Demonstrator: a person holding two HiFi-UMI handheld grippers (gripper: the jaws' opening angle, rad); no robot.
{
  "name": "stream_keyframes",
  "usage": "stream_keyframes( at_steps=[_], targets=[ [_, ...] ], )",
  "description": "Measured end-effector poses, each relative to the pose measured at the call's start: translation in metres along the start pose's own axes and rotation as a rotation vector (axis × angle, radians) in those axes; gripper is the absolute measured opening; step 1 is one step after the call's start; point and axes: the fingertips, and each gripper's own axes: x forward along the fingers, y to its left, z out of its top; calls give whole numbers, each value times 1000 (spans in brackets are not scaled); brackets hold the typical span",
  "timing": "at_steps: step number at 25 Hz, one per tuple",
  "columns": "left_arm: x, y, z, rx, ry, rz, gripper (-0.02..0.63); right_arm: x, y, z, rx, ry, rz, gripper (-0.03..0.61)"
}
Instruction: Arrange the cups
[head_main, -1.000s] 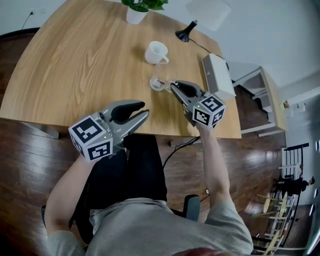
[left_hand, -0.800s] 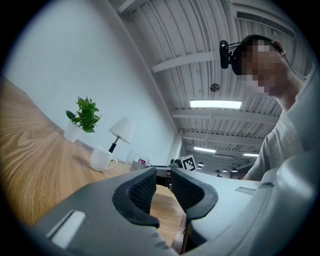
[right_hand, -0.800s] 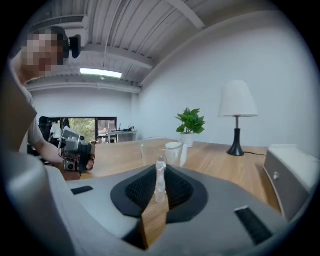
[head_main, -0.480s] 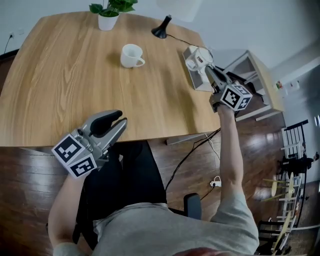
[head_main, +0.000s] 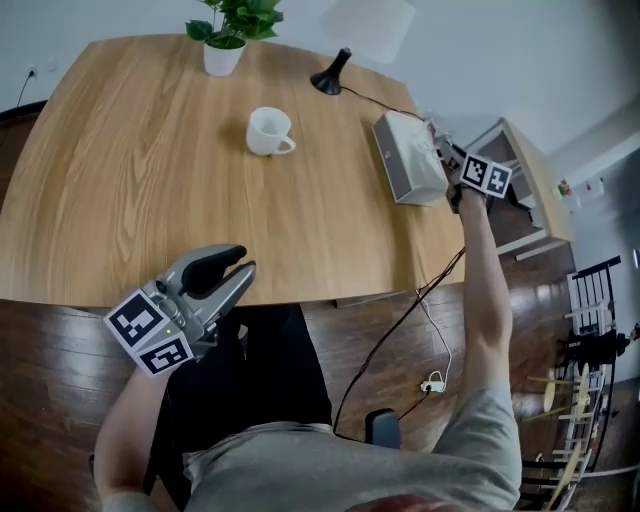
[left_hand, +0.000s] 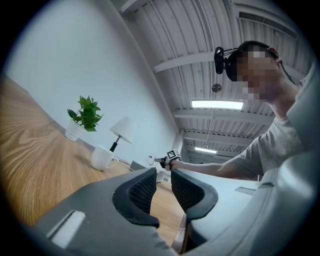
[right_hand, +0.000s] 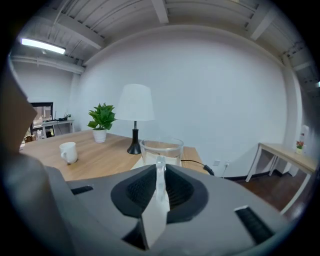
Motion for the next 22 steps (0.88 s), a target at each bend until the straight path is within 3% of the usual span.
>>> stream_keyframes(
  at_steps=[7, 11, 14, 15, 19, 20, 22],
  targets=[
    [0, 1, 2, -16, -10, 0, 89, 30, -12, 2, 40, 11, -3, 58],
    [0, -1, 4, -25, -15, 3, 89, 31, -20, 0, -110, 95, -111, 83],
    [2, -2, 4, -22, -14, 1, 89, 24, -19, -2, -152, 135, -171, 170],
    [2, -2, 4, -22, -15, 0, 89, 18, -18, 0, -146, 125, -192, 210],
    [2, -3, 5, -26, -20, -2, 89, -18, -3, 33, -157, -13, -314, 215],
    [1, -2, 5, -27, -20, -3, 89, -23, 14, 44, -181, -61, -294, 213],
    [1, -1, 5, -26, -23, -2, 89, -20, 80, 59, -249, -131, -96, 163]
  ],
)
